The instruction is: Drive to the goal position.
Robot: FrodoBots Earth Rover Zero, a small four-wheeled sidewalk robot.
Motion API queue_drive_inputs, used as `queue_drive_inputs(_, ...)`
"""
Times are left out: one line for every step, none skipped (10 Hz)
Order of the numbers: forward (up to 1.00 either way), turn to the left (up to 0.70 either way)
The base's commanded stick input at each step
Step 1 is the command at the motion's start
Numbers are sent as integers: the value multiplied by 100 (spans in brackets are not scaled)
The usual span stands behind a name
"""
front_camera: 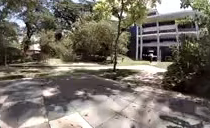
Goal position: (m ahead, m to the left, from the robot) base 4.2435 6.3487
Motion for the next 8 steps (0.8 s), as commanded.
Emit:
queue_drive_inputs(50, -50)
queue_drive_inputs(50, -50)
queue_drive_inputs(50, -50)
queue_drive_inputs(50, -50)
queue_drive_inputs(50, -50)
queue_drive_inputs(50, -50)
queue_drive_inputs(50, -50)
queue_drive_inputs(50, -50)
